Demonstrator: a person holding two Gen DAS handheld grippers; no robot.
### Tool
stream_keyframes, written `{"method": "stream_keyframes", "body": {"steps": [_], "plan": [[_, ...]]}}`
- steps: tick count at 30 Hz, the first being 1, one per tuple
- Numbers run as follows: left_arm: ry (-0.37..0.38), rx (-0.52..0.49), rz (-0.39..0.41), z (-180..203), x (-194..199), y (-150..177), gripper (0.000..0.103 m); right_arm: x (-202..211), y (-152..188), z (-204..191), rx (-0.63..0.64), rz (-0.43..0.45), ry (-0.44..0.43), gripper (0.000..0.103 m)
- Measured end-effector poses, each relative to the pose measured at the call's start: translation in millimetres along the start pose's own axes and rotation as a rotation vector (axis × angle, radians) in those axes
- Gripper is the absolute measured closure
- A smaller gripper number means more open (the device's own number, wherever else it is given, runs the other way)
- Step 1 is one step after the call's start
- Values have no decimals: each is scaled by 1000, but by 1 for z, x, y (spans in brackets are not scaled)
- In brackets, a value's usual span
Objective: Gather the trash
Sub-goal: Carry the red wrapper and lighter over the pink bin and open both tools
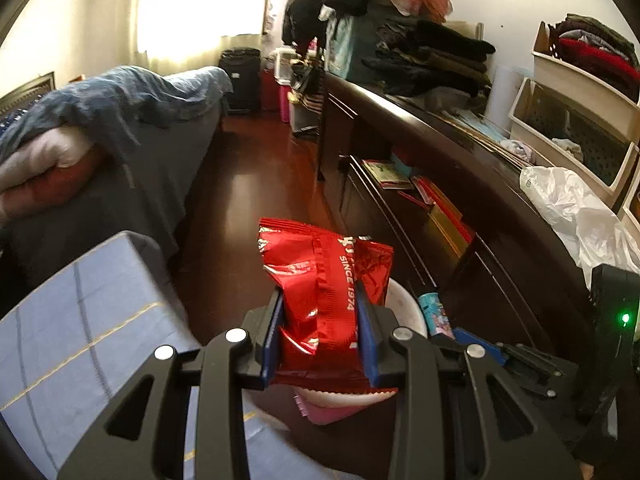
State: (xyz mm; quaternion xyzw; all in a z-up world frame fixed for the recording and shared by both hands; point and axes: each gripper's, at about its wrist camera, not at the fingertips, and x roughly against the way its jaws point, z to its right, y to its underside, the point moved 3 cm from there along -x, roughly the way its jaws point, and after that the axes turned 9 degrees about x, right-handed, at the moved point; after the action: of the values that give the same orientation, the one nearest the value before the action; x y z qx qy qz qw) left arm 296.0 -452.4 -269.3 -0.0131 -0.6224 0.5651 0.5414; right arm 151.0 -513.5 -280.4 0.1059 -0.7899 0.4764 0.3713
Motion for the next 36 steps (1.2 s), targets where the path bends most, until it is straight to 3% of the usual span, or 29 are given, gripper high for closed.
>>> {"method": "stream_keyframes", "body": {"steps": [5,12,16,18,19,22,32,36], "plan": [[45,33,-60,4,-43,-6,70,-20,-1,14,-24,-8,19,81],[43,33,-111,8,-87,-6,68,-49,-5,31,-47,-26,48,81],[55,51,-122,5,-102,-9,60,-64,-8,34,-37,-33,64,79],[56,58,-126,3,-107,-9,50,-69,-10,34,-34,-29,68,77],[58,63,-125,1,-108,-10,41,-72,-11,35,-32,-26,70,71],[47,79,-108,-5,-110,-10,32,-77,-13,39,-37,-20,89,61],[33,110,-76,-19,-100,-16,15,-80,-8,35,-28,-34,116,50],[17,99,-58,-20,-85,-16,10,-72,-6,26,-16,-41,144,39]]}}
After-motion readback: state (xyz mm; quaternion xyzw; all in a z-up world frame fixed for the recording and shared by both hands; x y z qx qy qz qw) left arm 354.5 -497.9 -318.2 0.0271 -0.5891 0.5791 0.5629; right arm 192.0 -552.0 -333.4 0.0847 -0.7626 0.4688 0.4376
